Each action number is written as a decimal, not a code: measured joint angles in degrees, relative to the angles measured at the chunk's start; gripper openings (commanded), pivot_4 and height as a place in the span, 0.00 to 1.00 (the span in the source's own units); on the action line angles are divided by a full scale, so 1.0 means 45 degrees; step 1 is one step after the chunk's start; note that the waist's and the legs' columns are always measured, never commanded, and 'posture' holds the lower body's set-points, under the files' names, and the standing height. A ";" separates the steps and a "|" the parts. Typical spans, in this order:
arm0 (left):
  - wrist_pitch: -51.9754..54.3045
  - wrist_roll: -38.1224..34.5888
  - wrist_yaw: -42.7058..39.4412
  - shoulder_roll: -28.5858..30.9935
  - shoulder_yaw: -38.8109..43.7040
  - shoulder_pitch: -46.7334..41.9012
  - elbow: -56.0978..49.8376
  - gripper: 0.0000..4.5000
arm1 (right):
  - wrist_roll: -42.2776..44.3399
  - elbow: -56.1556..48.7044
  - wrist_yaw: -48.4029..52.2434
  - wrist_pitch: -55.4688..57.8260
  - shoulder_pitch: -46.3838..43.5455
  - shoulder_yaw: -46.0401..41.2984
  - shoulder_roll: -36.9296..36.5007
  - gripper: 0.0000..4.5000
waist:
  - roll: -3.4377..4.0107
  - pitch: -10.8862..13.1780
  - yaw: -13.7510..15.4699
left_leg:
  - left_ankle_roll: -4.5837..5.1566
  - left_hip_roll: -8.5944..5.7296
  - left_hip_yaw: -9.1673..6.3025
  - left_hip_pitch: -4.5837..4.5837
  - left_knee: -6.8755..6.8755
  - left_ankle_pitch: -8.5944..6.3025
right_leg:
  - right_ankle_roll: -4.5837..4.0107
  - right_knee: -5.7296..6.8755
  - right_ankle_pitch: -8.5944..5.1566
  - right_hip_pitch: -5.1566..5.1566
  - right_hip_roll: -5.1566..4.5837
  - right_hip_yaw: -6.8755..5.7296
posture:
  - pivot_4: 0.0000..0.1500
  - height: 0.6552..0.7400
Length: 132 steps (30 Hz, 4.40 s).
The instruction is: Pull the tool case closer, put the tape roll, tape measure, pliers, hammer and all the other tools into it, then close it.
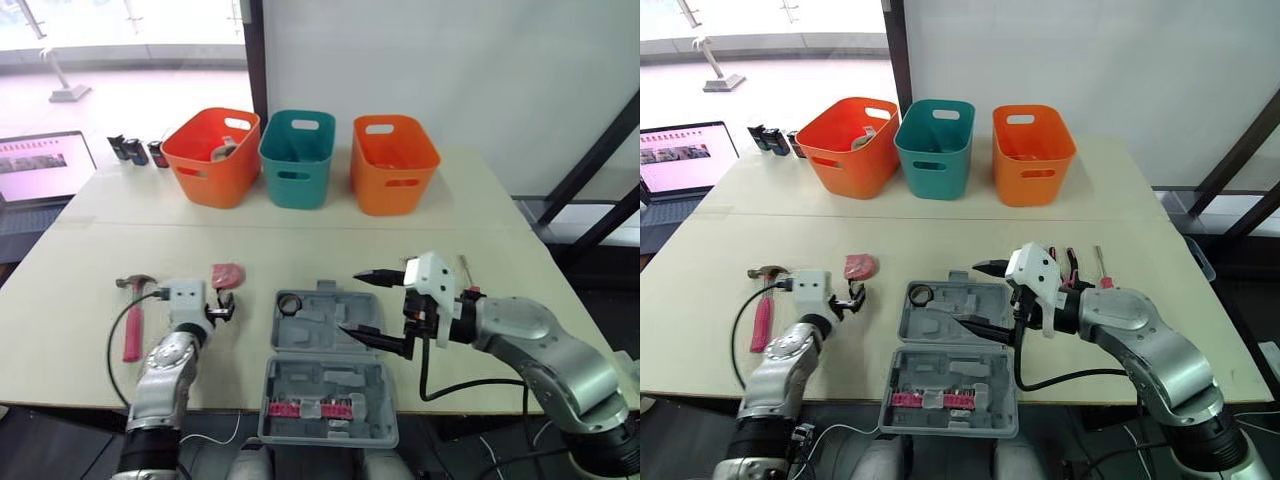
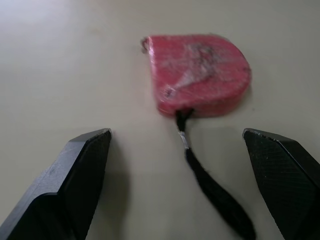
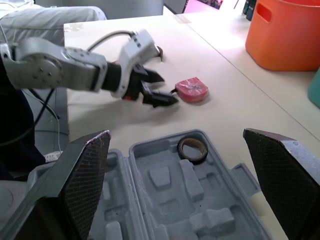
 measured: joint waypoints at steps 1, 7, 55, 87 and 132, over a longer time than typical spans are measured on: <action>-0.0101 0.0034 0.0054 -0.0005 0.0000 -0.0125 0.0215 0.87 | -0.0027 0.0000 -0.0025 0.0014 0.0000 0.0001 -0.0002 1.00 | 0.0004 -0.0002 0.0069 | 0.0000 0.0000 -0.0004 0.0003 0.0000 0.0000 | -0.0001 0.0002 0.0000 0.0001 0.0002 -0.0002 | 1.00 1.00; -0.0647 0.0104 0.0236 -0.0009 0.0170 -0.0483 0.1091 0.23 | -0.0099 -0.0036 -0.0199 0.0148 0.0002 -0.0012 -0.0015 1.00 | 0.0021 -0.0013 0.0234 | -0.0002 -0.0007 -0.0004 0.0006 0.0001 0.0001 | -0.0006 -0.0005 -0.0005 0.0012 -0.0005 -0.0001 | 1.00 1.00; -0.2398 -0.1780 -0.7538 0.4445 0.0628 1.0146 -0.6176 0.07 | -0.0457 -0.0725 -0.0919 0.0821 0.1331 -0.0647 -0.0508 1.00 | 0.0023 -0.0015 0.0131 | 0.0036 0.0010 0.0092 -0.0141 -0.0045 -0.0042 | -0.0100 -0.0238 0.0019 -0.0164 -0.0043 0.0025 | 1.00 1.00; -0.8829 -0.2932 -1.9085 0.8404 -0.2474 -0.0429 0.5421 0.98 | -0.0700 0.1078 0.1925 -0.1801 0.1882 -0.1533 -0.1414 1.00 | 0.0058 0.0000 0.0134 | 0.0050 0.0019 0.0080 -0.0116 -0.0022 -0.0035 | -0.0036 -0.0089 0.0003 -0.0114 -0.0013 0.0024 | 1.00 1.00; -0.6799 -0.2883 -1.8779 0.7841 -0.3840 -0.3607 0.1567 0.65 | 0.4277 -0.0003 -0.2727 1.0107 -0.3171 -0.1507 0.0745 1.00 | 0.0063 0.0004 -0.0056 | 0.0048 0.0023 -0.0009 -0.0100 0.0023 -0.0007 | -0.0015 0.0050 0.0007 -0.0098 0.0025 0.0010 | 1.00 1.00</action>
